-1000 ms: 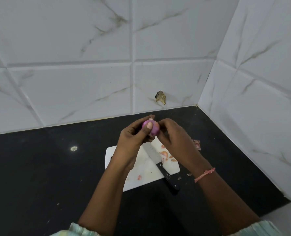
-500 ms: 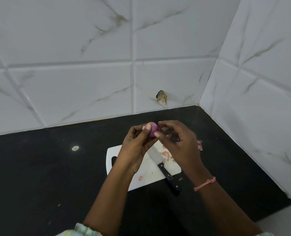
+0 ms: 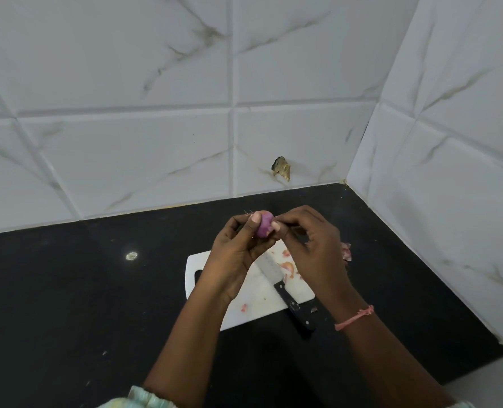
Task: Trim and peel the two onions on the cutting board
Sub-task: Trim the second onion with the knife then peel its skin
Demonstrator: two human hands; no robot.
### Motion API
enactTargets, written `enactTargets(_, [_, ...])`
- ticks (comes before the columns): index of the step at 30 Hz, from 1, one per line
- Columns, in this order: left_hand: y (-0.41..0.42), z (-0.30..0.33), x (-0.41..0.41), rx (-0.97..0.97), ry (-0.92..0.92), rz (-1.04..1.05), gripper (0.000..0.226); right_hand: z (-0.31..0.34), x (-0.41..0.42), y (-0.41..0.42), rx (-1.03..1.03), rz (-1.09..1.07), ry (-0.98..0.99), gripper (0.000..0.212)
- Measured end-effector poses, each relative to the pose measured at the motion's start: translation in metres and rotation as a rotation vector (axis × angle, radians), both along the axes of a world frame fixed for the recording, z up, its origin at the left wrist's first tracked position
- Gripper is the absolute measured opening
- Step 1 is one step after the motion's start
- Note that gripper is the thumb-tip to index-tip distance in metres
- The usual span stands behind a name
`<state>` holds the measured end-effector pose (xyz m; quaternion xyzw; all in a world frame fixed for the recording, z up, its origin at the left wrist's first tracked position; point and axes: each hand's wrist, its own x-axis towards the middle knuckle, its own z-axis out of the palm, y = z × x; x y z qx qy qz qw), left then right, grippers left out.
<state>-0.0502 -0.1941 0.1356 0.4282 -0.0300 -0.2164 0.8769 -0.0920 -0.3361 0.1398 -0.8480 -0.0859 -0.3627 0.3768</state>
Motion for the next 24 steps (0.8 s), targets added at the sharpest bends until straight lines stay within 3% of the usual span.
enactTargets(4, [0.001,0.000,0.001,0.053,-0.015,0.009,0.054,0.003,0.002,0.002,0.088,0.027,0.126,0.005])
enactTargets(10, [-0.001,-0.003,0.002,0.165,-0.074,-0.012,0.029,0.003,0.001,0.008,0.265,0.084,0.336,0.008])
enactTargets(13, [-0.004,-0.004,-0.001,0.225,-0.085,-0.031,0.036,0.008,0.000,0.007,0.346,0.154,0.482,0.014])
enactTargets(20, [-0.006,-0.004,-0.003,0.292,-0.136,-0.162,0.022,0.018,0.003,0.003,0.099,0.056,0.477,0.008])
enactTargets(24, [-0.006,-0.009,-0.001,0.231,-0.085,-0.164,0.018,0.018,0.001,0.005,0.268,0.119,0.481,0.009])
